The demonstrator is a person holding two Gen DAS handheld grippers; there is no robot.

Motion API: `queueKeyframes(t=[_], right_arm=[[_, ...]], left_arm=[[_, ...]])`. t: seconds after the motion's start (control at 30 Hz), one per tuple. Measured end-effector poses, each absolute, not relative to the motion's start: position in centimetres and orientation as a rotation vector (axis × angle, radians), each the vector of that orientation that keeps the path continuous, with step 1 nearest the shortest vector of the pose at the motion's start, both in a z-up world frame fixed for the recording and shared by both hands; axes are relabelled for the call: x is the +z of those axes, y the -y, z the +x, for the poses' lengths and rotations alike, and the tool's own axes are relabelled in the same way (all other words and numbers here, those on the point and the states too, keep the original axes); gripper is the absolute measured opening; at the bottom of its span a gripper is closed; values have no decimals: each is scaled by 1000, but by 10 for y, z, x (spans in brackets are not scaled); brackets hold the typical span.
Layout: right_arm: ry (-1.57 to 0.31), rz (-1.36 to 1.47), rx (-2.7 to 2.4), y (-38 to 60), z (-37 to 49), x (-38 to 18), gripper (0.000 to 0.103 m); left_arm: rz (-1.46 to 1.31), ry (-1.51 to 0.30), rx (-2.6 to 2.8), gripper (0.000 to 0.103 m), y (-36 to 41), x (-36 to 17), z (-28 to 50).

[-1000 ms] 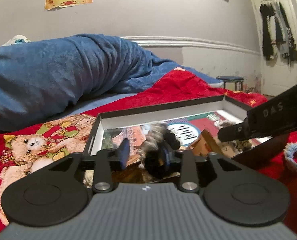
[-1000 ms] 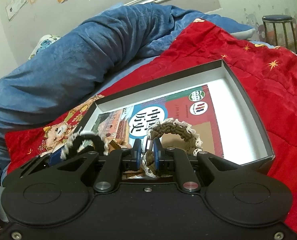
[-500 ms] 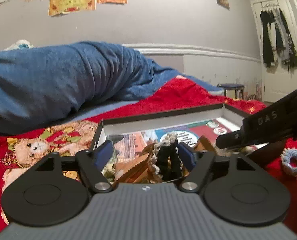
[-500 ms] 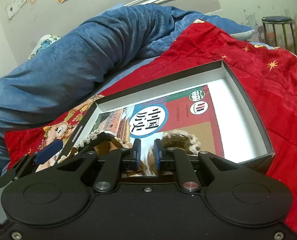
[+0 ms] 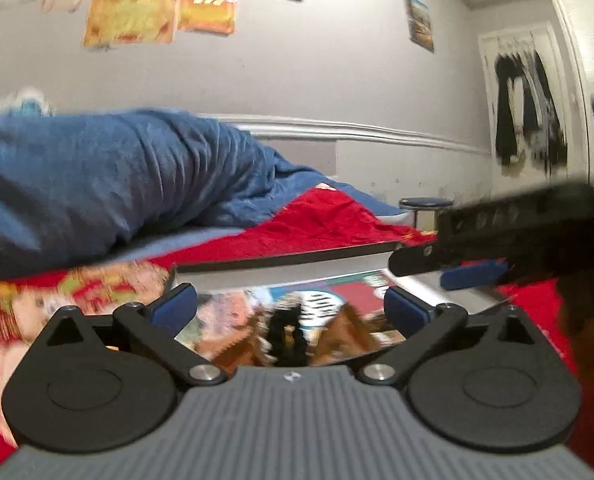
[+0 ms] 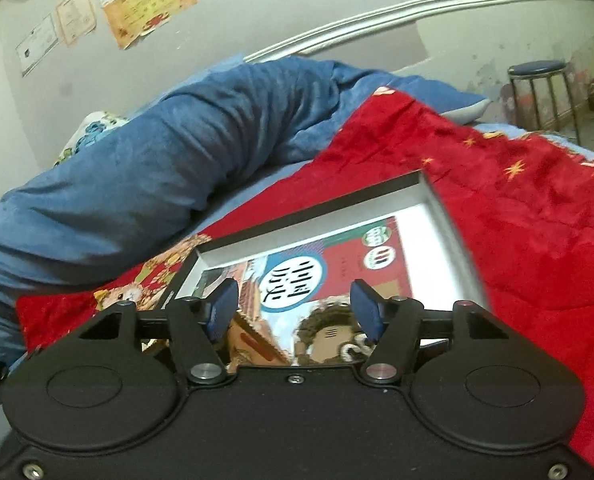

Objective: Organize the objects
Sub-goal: 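Open both grippers to drop the scrunchie and rope ring into the box, then grasp a tan triangular packet with the left gripper while the right grasps the light blue rope ring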

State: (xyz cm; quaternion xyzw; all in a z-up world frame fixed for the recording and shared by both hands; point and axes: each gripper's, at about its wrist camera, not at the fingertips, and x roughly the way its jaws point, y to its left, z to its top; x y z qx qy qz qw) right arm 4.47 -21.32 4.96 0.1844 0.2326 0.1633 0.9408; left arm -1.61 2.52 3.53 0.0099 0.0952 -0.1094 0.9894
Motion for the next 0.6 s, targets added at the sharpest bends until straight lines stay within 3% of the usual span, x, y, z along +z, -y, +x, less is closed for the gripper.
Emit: queueKeyframes(t=[0.17,0.33,0.6], right_arm=[[-446,414,293,229,34,56,68],[-440,403,275,234,22,61,81],[-548,363,189,243,-4,55,84]], left_arm=[[-45,-342,-113,103,-6,45,-42],[10,-414,-10,103,11,38,-61],[56,-442,121,103,14,18,-47]])
